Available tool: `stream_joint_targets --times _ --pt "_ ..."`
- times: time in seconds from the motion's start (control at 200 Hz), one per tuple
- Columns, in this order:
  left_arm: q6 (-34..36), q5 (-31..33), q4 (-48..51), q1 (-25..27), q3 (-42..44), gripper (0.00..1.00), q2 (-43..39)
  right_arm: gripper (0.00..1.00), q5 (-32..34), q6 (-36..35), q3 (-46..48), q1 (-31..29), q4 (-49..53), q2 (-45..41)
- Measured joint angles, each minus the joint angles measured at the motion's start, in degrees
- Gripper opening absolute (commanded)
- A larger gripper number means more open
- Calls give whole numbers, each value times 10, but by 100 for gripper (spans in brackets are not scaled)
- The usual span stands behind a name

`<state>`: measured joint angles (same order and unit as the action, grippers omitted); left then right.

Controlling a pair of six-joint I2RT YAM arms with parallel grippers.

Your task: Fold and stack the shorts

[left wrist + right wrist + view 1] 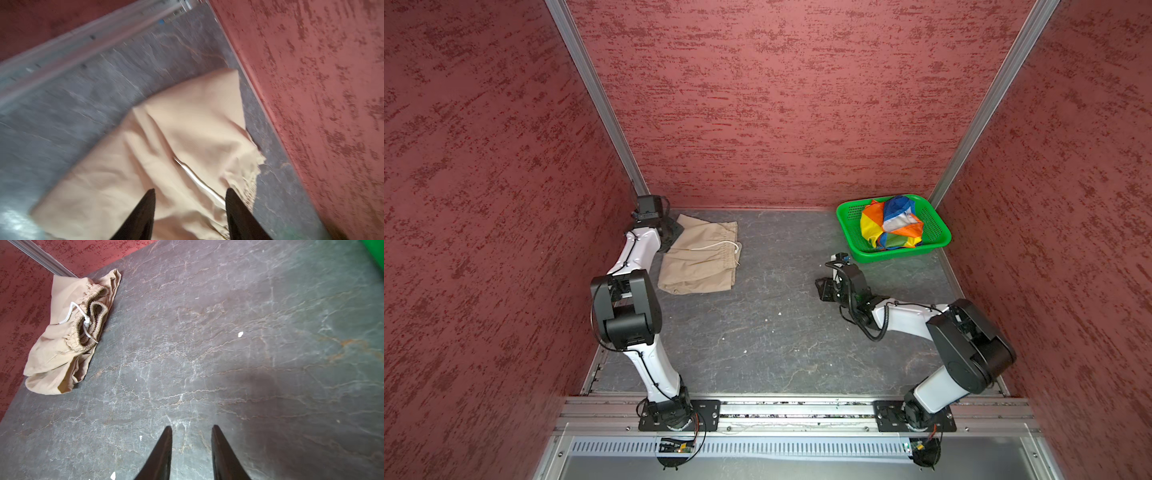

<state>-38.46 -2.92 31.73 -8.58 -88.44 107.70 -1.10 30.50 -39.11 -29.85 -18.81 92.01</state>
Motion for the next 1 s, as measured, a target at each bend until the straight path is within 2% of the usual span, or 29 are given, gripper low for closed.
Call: stream_joint_targets --times 0.225,0.421,0.491,0.666,0.997 --pt "76 21 13 142 -18 77 52 34 -3 6 -2 0 1 -1" --pt "127 88 48 207 -19 82 82 34 -3 6 -2 0 1 -4" --pt "135 106 55 213 -19 80 91 34 -3 6 -2 0 1 -4" --pt "147 131 73 201 -23 55 125 34 -4 6 -2 1 1 -4" --pt "161 157 107 165 -100 52 178 33 -14 10 -2 4 -2 8"
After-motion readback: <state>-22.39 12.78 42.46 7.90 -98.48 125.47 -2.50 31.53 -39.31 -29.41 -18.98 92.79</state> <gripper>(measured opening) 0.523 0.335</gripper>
